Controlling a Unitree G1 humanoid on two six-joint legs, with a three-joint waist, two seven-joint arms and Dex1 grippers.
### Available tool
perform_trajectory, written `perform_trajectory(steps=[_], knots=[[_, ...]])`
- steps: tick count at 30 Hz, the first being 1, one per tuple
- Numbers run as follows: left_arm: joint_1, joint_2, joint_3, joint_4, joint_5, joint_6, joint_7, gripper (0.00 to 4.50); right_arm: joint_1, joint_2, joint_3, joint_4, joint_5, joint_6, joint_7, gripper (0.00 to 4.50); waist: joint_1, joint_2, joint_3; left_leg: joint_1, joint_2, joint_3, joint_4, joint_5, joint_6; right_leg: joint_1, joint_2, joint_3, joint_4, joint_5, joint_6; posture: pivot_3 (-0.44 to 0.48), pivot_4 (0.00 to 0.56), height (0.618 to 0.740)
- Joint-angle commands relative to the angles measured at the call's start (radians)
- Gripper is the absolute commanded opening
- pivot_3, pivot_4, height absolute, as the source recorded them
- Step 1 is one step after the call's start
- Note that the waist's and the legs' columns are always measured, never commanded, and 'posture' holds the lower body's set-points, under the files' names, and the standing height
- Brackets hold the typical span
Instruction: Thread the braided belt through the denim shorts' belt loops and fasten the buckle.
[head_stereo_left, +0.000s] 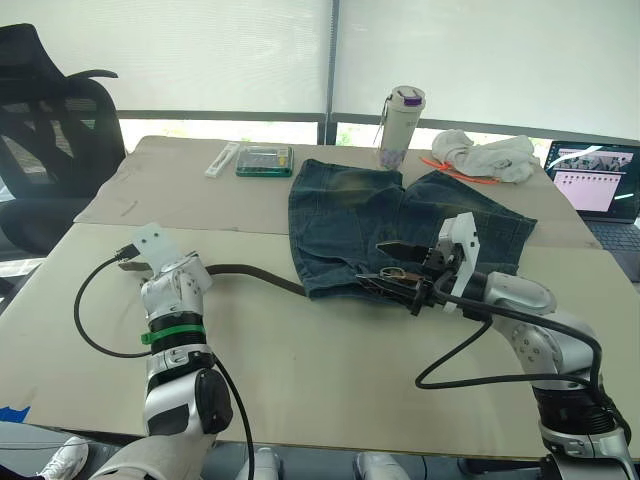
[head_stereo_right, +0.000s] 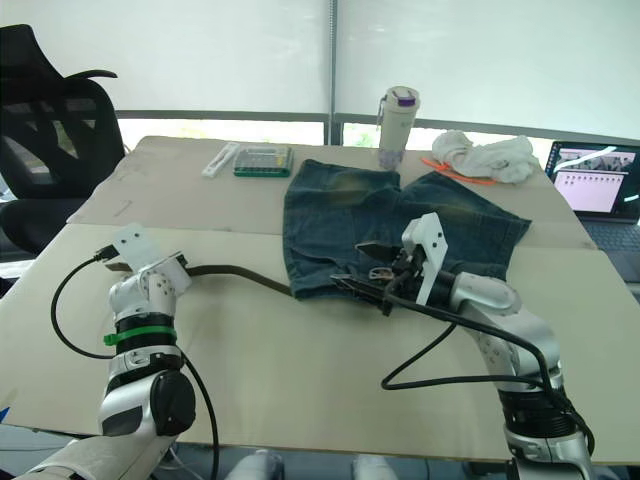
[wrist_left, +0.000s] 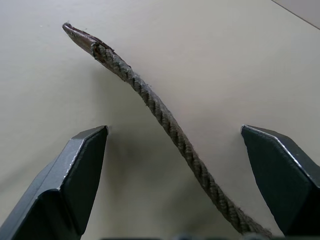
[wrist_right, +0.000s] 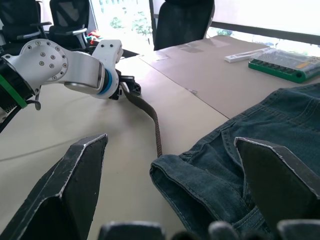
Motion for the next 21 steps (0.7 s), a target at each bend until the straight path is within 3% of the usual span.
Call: perform_trajectory(steps=[1, 7, 8, 19, 21], knots=[[-0.012, 0.001, 0.022, -0.012, -0.007, -0.033, 0.039, 4.50, -0.011, -0.004, -0.016, -0.022, -0.006, -0.038, -0.002, 4.48, 0.000, 0.000, 0.000, 0.000, 0.000, 0.000, 0.000, 0.000, 0.000, 0.000, 0.000, 0.000, 0.000, 0.000, 0.000, 0.000, 0.150, 0.737], [-0.011, 0.000, 0.043, -0.021, -0.023, -0.081, 0.048, 4.50, -0.011, -0.001, -0.013, -0.019, -0.012, -0.044, -0.004, 4.48, 0.001, 0.000, 0.000, 0.000, 0.000, 0.000, 0.000, 0.000, 0.000, 0.000, 0.000, 0.000, 0.000, 0.000, 0.000, 0.000, 0.150, 0.737], [-0.010, 0.001, 0.041, -0.022, -0.023, -0.084, 0.046, 3.97, -0.011, 0.000, -0.012, -0.018, -0.013, -0.044, -0.004, 4.50, 0.001, 0.000, 0.000, -0.001, 0.000, 0.000, 0.000, 0.000, 0.000, 0.000, 0.000, 0.000, 0.000, 0.000, 0.000, 0.000, 0.150, 0.737], [-0.008, 0.000, 0.016, -0.038, -0.021, -0.127, 0.018, 0.32, -0.016, 0.007, -0.008, -0.015, -0.023, -0.046, -0.004, 4.50, 0.002, 0.000, 0.000, -0.001, 0.000, 0.000, 0.000, 0.000, -0.001, 0.000, 0.000, -0.001, 0.000, 0.000, 0.000, 0.000, 0.150, 0.737], [-0.008, 0.002, 0.004, -0.045, -0.014, -0.148, 0.009, 0.02, -0.018, 0.007, -0.009, -0.015, -0.024, -0.046, -0.005, 4.50, 0.002, 0.000, 0.000, -0.001, 0.000, 0.000, 0.000, 0.000, -0.001, 0.000, 0.000, -0.001, 0.000, 0.000, 0.000, 0.000, 0.150, 0.737]])
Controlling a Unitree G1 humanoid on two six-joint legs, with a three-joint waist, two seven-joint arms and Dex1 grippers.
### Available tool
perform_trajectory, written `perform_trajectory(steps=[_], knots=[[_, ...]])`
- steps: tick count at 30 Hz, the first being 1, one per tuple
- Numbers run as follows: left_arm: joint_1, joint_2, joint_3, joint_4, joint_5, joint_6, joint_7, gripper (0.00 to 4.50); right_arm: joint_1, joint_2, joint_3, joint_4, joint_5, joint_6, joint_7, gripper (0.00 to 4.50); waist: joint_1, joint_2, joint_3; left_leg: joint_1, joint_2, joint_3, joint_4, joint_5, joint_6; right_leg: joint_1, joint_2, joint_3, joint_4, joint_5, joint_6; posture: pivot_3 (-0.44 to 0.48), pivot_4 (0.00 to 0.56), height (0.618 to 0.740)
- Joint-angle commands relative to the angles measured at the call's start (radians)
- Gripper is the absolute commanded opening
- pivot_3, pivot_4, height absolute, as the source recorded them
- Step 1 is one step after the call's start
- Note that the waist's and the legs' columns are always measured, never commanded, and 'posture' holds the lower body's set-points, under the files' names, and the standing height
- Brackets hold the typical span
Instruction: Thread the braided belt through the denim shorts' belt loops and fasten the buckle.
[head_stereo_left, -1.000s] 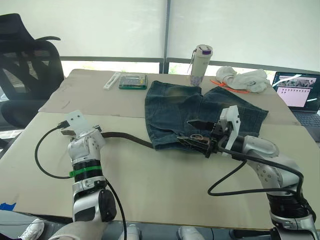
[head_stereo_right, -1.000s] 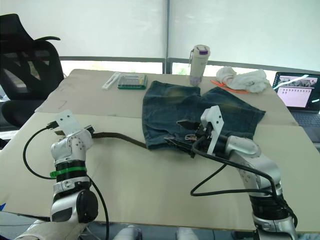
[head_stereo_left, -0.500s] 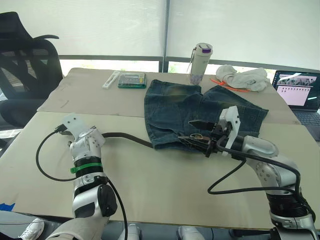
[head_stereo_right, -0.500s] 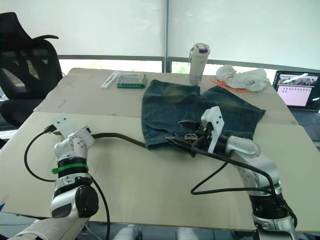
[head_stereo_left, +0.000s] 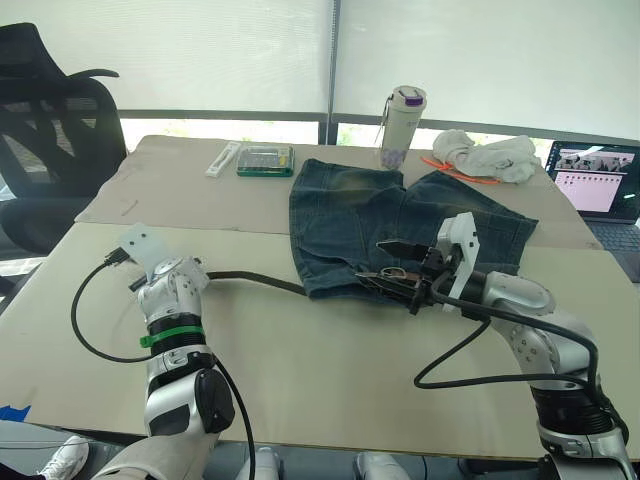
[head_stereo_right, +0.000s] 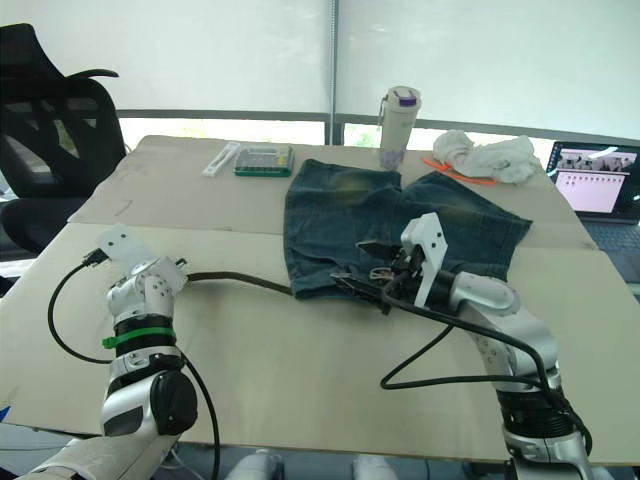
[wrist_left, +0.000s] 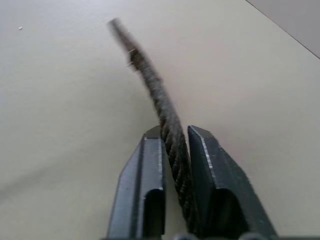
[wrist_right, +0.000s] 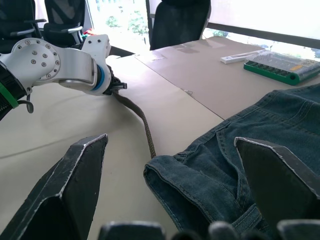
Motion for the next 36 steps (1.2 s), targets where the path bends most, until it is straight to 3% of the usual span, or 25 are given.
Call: perform_trajectory(steps=[1, 4, 7, 9, 18, 25, 33, 36], knots=[[-0.009, 0.009, -0.043, -0.048, 0.011, -0.062, -0.022, 0.02, -0.018, -0.002, -0.012, -0.017, -0.002, -0.028, -0.004, 4.50, 0.000, 0.000, 0.000, 0.000, 0.000, 0.000, 0.000, 0.000, 0.000, 0.000, 0.000, 0.000, 0.000, 0.000, 0.000, 0.000, 0.150, 0.737], [-0.002, 0.014, -0.092, -0.070, 0.019, -0.130, -0.086, 0.02, -0.016, -0.003, -0.018, -0.019, 0.000, -0.026, -0.010, 4.50, 0.002, 0.000, 0.000, 0.000, 0.000, 0.000, 0.000, 0.000, 0.000, 0.000, 0.000, 0.000, 0.000, 0.000, 0.000, 0.000, 0.150, 0.737], [0.051, 0.027, -0.295, -0.168, 0.073, -0.308, -0.329, 0.02, -0.017, 0.005, -0.039, -0.016, 0.005, 0.002, -0.057, 4.50, 0.003, 0.000, 0.000, -0.001, 0.000, 0.000, 0.000, 0.000, -0.001, 0.000, 0.000, 0.000, 0.000, 0.000, 0.000, 0.000, 0.150, 0.737], [0.079, 0.039, -0.415, -0.197, 0.133, -0.383, -0.424, 0.02, -0.022, 0.017, -0.054, -0.010, 0.007, 0.023, -0.112, 4.50, 0.010, 0.000, 0.000, -0.001, 0.000, 0.000, 0.000, 0.001, -0.002, 0.000, 0.000, 0.000, -0.001, 0.000, 0.000, 0.000, 0.150, 0.737], [0.107, 0.127, -0.808, -0.199, 0.467, -0.764, -0.607, 0.02, -0.083, 0.156, -0.158, -0.045, 0.121, 0.146, -0.369, 4.50, 0.017, 0.000, 0.000, -0.001, 0.000, 0.001, -0.001, 0.001, -0.002, -0.001, 0.000, 0.001, -0.001, 0.000, -0.001, 0.000, 0.150, 0.737], [0.030, 0.222, -1.005, -0.110, 0.763, -1.065, -0.584, 0.02, -0.161, 0.244, -0.238, -0.064, 0.291, 0.336, -0.585, 4.50, 0.018, 0.000, 0.000, -0.001, 0.000, 0.001, -0.001, 0.001, -0.002, -0.001, 0.000, 0.000, -0.001, 0.000, -0.001, 0.000, 0.150, 0.737], [-0.012, 0.247, -1.047, -0.046, 0.908, -1.183, -0.533, 0.02, -0.239, 0.297, -0.325, -0.067, 0.474, 0.370, -0.750, 4.50, 0.017, 0.001, 0.000, -0.003, 0.000, 0.001, -0.001, 0.001, -0.001, -0.002, 0.000, 0.000, 0.000, 0.000, -0.001, 0.000, 0.150, 0.737], [-0.014, 0.244, -1.040, -0.029, 0.917, -1.194, -0.524, 0.00, -0.230, 0.275, -0.320, -0.077, 0.498, 0.376, -0.748, 3.69, 0.017, 0.001, 0.000, -0.003, 0.000, 0.001, -0.001, 0.001, -0.001, -0.002, 0.000, 0.000, 0.000, 0.000, -0.001, 0.000, 0.150, 0.737]])
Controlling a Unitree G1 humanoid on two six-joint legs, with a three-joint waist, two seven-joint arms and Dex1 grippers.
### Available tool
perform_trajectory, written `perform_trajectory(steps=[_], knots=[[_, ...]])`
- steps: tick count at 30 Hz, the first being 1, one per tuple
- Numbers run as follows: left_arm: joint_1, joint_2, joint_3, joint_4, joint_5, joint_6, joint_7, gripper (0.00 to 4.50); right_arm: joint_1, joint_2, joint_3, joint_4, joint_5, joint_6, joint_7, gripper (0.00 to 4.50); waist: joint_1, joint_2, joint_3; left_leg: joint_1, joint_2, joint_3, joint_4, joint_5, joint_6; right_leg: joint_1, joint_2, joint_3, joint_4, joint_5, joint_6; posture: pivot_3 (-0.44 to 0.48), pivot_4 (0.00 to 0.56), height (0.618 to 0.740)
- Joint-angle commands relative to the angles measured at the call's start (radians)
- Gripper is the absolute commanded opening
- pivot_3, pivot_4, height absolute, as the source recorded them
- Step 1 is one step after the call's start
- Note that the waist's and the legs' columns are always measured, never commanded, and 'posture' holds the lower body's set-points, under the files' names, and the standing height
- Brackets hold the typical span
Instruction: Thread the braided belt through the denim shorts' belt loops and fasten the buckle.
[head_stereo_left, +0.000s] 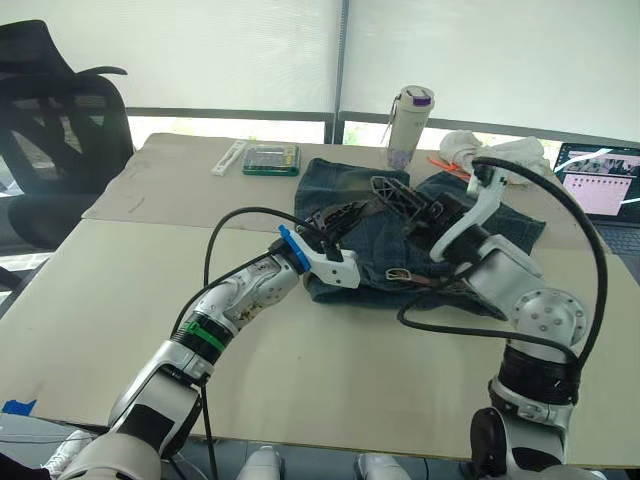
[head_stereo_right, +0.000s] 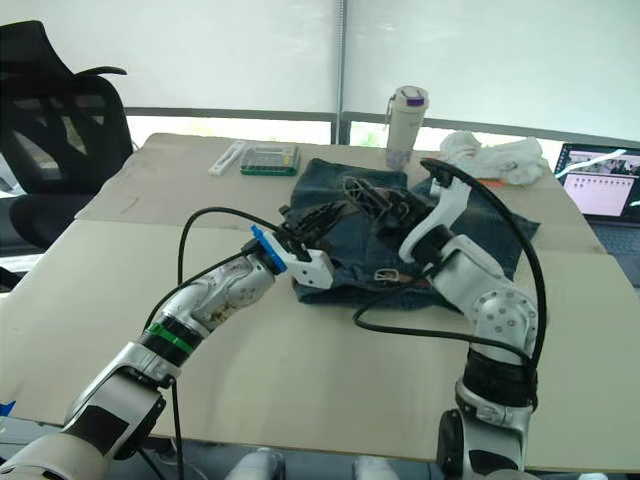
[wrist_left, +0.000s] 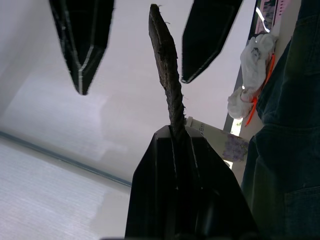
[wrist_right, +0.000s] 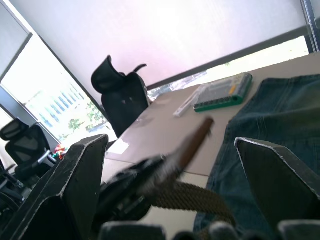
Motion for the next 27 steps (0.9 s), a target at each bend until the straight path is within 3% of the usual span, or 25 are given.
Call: perform_trajectory(steps=[1, 9, 11, 19, 22, 27], knots=[[-0.028, -0.002, 0.015, 0.000, 0.015, -0.029, 0.026, 0.00, 0.000, -0.027, -0.008, -0.048, 0.044, -0.010, 0.001, 3.35, 0.000, 0.000, 0.000, 0.000, 0.000, 0.000, 0.000, 0.000, 0.000, 0.000, 0.000, 0.000, 0.000, 0.000, 0.000, 0.000, 0.150, 0.737], [-0.038, 0.000, 0.021, 0.011, 0.041, -0.046, 0.042, 0.00, 0.017, -0.030, 0.003, -0.051, 0.074, 0.000, -0.029, 0.49, -0.003, 0.000, 0.000, 0.000, 0.000, 0.000, 0.000, 0.000, 0.000, 0.000, 0.000, 0.000, 0.000, 0.000, 0.000, 0.000, 0.150, 0.737], [-0.039, 0.000, 0.024, 0.012, 0.046, -0.042, 0.049, 0.79, 0.027, -0.031, 0.011, -0.051, 0.076, 0.005, -0.038, 0.00, -0.003, 0.000, 0.000, 0.000, 0.000, 0.000, 0.000, 0.000, 0.000, 0.000, 0.000, 0.000, 0.000, 0.000, 0.000, 0.000, 0.150, 0.737], [-0.024, -0.002, 0.040, 0.000, 0.016, -0.035, 0.026, 3.36, 0.022, -0.030, 0.014, -0.027, 0.083, -0.023, -0.076, 0.00, -0.003, 0.000, 0.000, 0.000, 0.000, 0.000, 0.000, 0.000, 0.000, -0.001, 0.000, 0.000, 0.001, 0.000, 0.000, 0.000, 0.150, 0.737], [-0.002, -0.010, 0.077, -0.034, -0.072, -0.046, -0.009, 4.44, 0.013, -0.011, 0.007, -0.007, 0.063, -0.048, -0.108, 0.00, -0.004, 0.000, 0.000, 0.000, 0.000, 0.000, 0.000, 0.000, 0.000, -0.001, 0.000, 0.000, 0.001, 0.000, 0.000, 0.000, 0.150, 0.737], [0.084, -0.086, 0.151, -0.142, -0.397, 0.029, -0.217, 4.48, -0.015, 0.029, -0.008, 0.038, 0.031, -0.111, -0.173, 0.00, -0.008, 0.000, 0.000, 0.000, 0.000, 0.000, 0.000, 0.000, 0.000, -0.001, 0.000, 0.000, 0.001, 0.000, 0.000, 0.000, 0.150, 0.737]])
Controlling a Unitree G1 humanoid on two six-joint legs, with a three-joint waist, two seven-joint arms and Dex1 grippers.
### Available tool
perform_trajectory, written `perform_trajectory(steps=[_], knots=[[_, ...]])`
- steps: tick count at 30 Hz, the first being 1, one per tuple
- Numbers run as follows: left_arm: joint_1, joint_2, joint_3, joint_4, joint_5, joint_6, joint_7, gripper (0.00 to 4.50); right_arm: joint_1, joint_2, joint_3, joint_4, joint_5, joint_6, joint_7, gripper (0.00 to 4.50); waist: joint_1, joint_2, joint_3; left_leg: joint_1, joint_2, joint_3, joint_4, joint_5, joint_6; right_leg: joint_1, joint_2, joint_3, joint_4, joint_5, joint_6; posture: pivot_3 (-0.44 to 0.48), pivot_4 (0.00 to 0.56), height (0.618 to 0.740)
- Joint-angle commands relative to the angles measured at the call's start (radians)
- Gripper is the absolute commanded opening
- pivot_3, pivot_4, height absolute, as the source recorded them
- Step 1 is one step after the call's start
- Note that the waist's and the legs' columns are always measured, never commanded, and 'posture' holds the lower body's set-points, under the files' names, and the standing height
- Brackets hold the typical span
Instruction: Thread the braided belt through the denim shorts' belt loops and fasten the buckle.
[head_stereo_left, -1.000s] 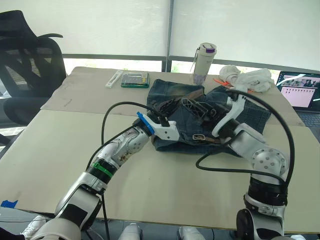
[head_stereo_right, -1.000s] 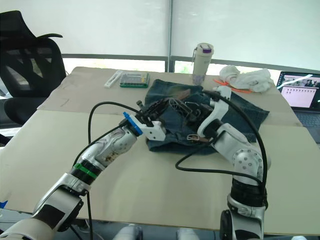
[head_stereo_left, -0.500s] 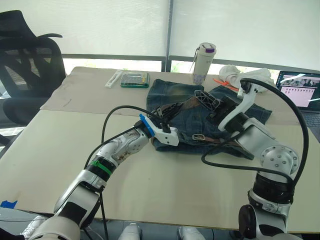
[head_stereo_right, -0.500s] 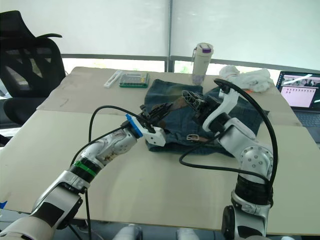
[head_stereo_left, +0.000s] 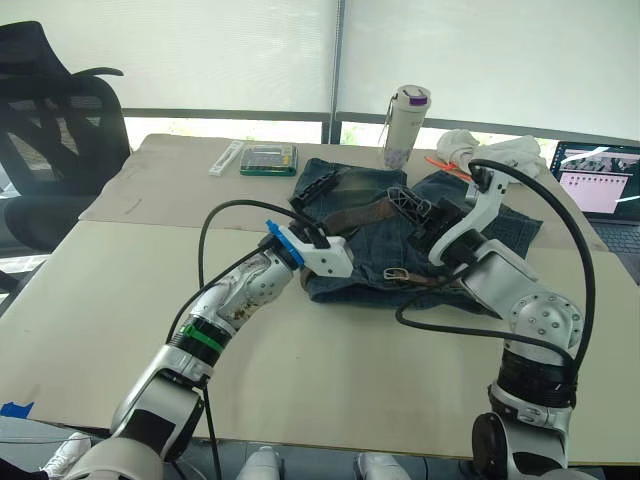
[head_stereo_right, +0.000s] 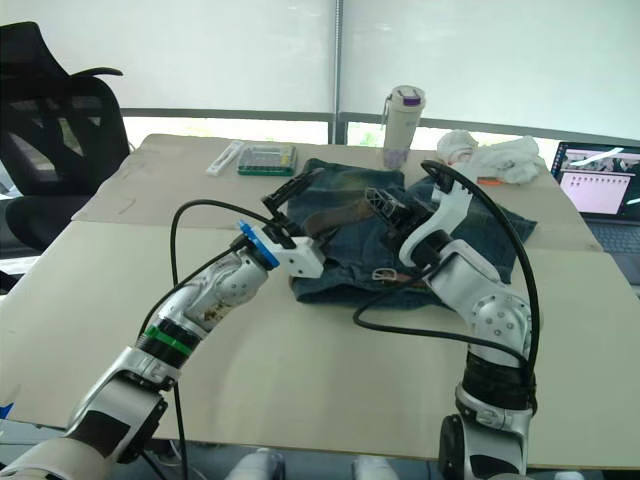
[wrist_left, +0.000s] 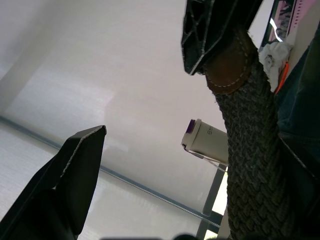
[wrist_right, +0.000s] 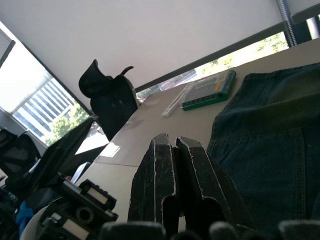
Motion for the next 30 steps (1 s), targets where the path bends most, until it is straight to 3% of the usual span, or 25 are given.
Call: perform_trajectory(steps=[1, 3, 9, 13, 17, 21, 30], knots=[[0.054, -0.080, 0.061, -0.141, -0.315, 0.125, -0.183, 4.48, -0.035, 0.011, -0.026, 0.008, -0.014, -0.069, -0.028, 0.00, -0.002, 0.000, 0.000, 0.000, 0.000, 0.000, 0.000, 0.000, 0.000, 0.000, 0.000, 0.000, 0.000, 0.000, 0.000, 0.000, 0.150, 0.737], [0.098, -0.147, 0.099, -0.237, -0.532, 0.279, -0.287, 4.48, -0.042, 0.021, -0.023, 0.020, -0.024, -0.093, -0.032, 0.00, -0.001, 0.000, 0.000, -0.001, 0.000, 0.000, 0.000, 0.000, 0.000, 0.000, 0.000, 0.000, 0.000, 0.000, 0.000, 0.000, 0.150, 0.737], [0.146, -0.235, 0.198, -0.469, -1.018, 0.822, -0.439, 4.48, -0.045, 0.041, -0.024, 0.040, -0.030, -0.133, -0.034, 0.00, -0.019, 0.000, 0.000, 0.000, 0.000, -0.001, 0.001, 0.000, 0.000, 0.000, 0.001, 0.000, 0.001, 0.000, 0.000, 0.000, 0.150, 0.737], [0.162, -0.254, 0.267, -0.535, -1.324, 1.145, -0.462, 4.48, -0.046, 0.061, -0.032, 0.023, 0.007, -0.145, -0.043, 0.00, -0.033, 0.001, 0.000, 0.001, 0.001, -0.001, 0.001, 0.000, 0.001, 0.000, 0.001, 0.000, 0.002, 0.000, 0.000, 0.000, 0.150, 0.737], [0.167, -0.305, 0.379, -0.508, -1.610, 1.348, -0.403, 4.48, -0.050, 0.073, -0.034, 0.004, 0.036, -0.146, -0.039, 0.00, -0.043, 0.001, 0.000, 0.001, 0.001, -0.001, 0.001, 0.000, 0.001, 0.000, 0.001, 0.000, 0.004, 0.000, 0.000, 0.000, 0.150, 0.737], [0.154, -0.371, 0.490, -0.416, -1.759, 1.406, -0.276, 4.48, -0.043, 0.077, -0.035, -0.017, 0.083, -0.138, -0.042, 0.00, -0.042, 0.001, 0.000, 0.002, 0.000, -0.002, 0.001, 0.001, 0.001, 0.000, 0.001, 0.000, 0.004, 0.000, 0.000, 0.000, 0.150, 0.737], [0.082, -0.466, 0.587, -0.311, -1.868, 1.390, -0.189, 4.48, -0.001, 0.064, -0.026, -0.061, 0.249, -0.109, -0.092, 0.00, -0.034, 0.001, 0.000, 0.000, 0.000, -0.001, 0.001, 0.001, 0.001, 0.001, 0.001, 0.000, 0.000, 0.000, 0.000, 0.000, 0.150, 0.737]])
